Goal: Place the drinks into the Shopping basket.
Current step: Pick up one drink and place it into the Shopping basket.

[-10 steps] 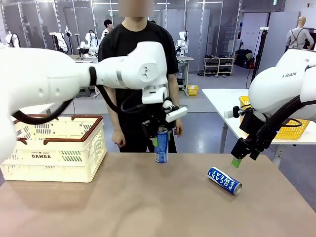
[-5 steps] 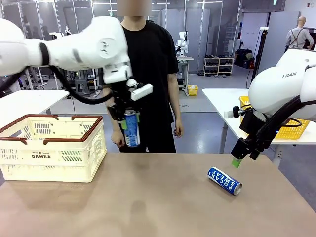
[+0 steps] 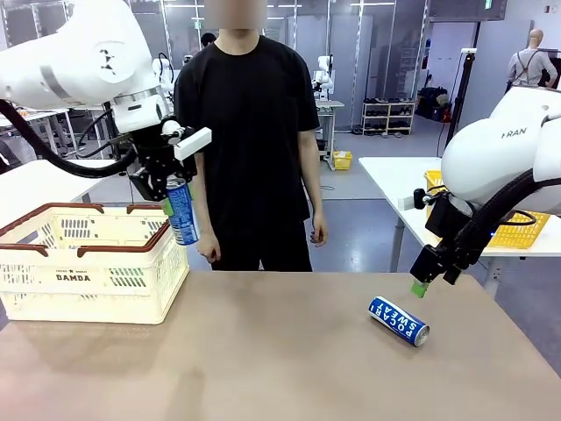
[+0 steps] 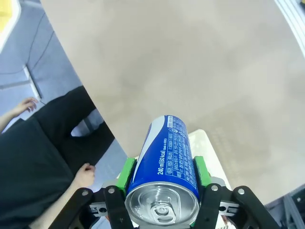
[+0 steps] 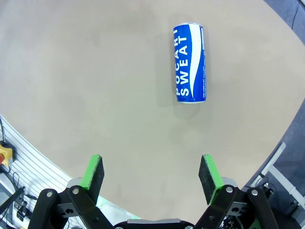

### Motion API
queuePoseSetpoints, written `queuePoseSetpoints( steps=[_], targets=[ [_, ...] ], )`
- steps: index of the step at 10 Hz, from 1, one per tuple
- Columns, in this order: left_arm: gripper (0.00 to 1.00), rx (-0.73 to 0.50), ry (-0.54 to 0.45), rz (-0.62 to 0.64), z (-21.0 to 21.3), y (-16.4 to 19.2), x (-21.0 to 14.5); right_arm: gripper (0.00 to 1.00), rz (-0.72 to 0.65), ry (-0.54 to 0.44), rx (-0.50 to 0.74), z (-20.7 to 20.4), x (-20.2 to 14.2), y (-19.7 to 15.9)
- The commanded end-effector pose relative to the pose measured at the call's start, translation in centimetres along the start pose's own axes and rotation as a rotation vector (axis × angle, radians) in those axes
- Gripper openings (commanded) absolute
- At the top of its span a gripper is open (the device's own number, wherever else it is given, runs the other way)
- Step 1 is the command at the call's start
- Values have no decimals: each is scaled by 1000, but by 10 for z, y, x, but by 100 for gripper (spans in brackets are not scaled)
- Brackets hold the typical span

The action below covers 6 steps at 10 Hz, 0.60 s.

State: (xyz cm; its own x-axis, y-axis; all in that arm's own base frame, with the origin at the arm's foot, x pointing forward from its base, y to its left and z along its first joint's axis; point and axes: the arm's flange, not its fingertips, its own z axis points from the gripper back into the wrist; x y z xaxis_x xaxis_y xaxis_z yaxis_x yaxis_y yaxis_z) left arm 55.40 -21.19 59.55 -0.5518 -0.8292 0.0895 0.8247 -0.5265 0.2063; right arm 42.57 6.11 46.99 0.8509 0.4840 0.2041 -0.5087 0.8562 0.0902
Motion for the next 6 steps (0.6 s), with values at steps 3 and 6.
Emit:
queuePoseSetpoints(
  steps=[3,6],
  targets=[
    [15,-2,3,9,2,-4,-4,100,8,7,-5,1,-1,-2],
    [15,-2,3,9,2,-4,-4,100,8,7,-5,1,-1,-2]
  ],
)
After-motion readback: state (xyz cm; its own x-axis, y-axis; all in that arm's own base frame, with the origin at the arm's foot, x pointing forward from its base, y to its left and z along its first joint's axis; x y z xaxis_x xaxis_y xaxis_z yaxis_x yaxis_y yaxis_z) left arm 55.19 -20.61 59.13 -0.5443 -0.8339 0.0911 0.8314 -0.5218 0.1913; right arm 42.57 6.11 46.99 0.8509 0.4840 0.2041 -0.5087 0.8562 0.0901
